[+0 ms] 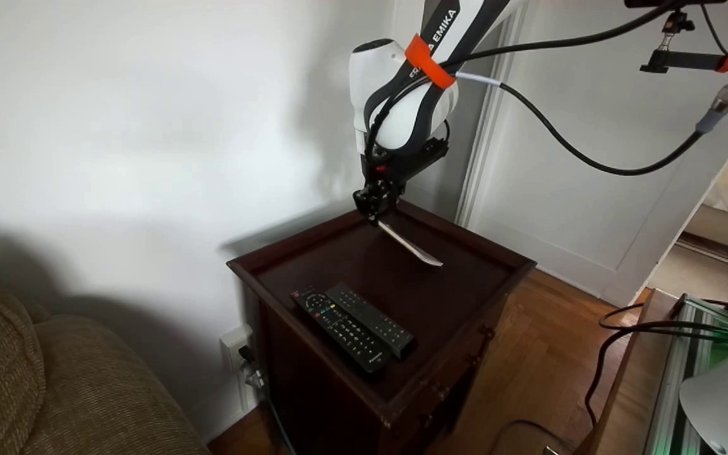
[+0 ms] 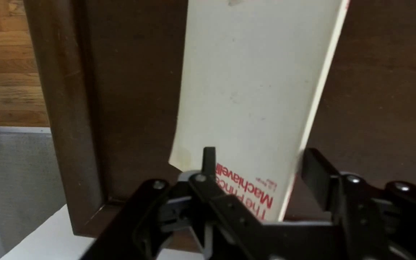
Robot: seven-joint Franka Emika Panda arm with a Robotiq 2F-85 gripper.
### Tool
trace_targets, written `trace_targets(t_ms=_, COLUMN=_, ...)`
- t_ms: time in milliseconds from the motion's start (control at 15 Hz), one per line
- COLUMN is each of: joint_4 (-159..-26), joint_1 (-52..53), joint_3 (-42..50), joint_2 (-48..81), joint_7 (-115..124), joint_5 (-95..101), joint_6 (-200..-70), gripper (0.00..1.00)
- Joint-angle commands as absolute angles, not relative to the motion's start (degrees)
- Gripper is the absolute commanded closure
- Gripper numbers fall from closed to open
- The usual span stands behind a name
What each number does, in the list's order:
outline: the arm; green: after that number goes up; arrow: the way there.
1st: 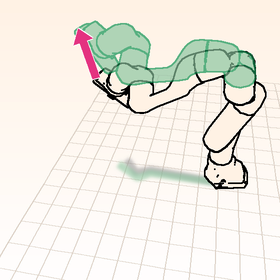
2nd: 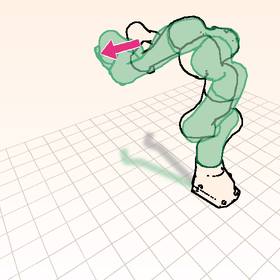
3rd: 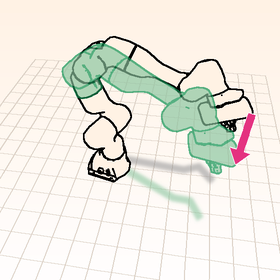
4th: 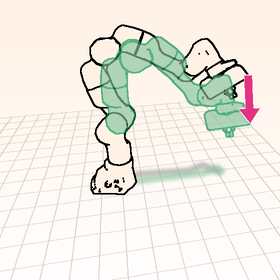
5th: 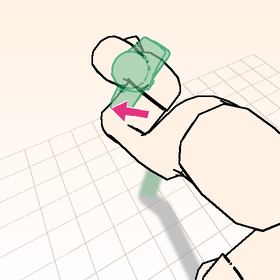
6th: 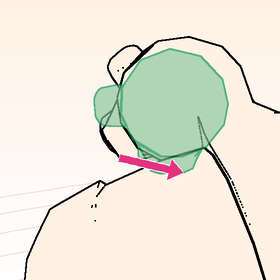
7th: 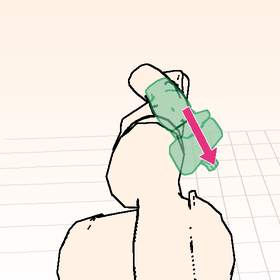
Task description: Put the book upright
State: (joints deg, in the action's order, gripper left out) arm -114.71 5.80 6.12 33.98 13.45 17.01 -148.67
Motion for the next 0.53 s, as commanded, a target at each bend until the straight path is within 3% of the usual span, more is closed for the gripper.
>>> trace_targets(t_ms=0, joint_4=-117.31, joint_1=0.6, joint_3=1.23, joint_2=30.58, joint_7=5.34, joint_5=9.24, joint_6=-151.51, gripper=0.05)
trace_targets(t_ms=67, joint_4=-117.51, joint_1=-0.56, joint_3=0.11, joint_2=29.81, joint_7=3.28, joint_5=7.26, joint_6=-151.54, gripper=0.0)
trace_targets(t_ms=467, joint_4=-118.72, joint_1=-7.61, joint_3=-5.78, joint_2=25.16, joint_7=-6.09, joint_5=-7.16, joint_6=-147.6, gripper=0.0)
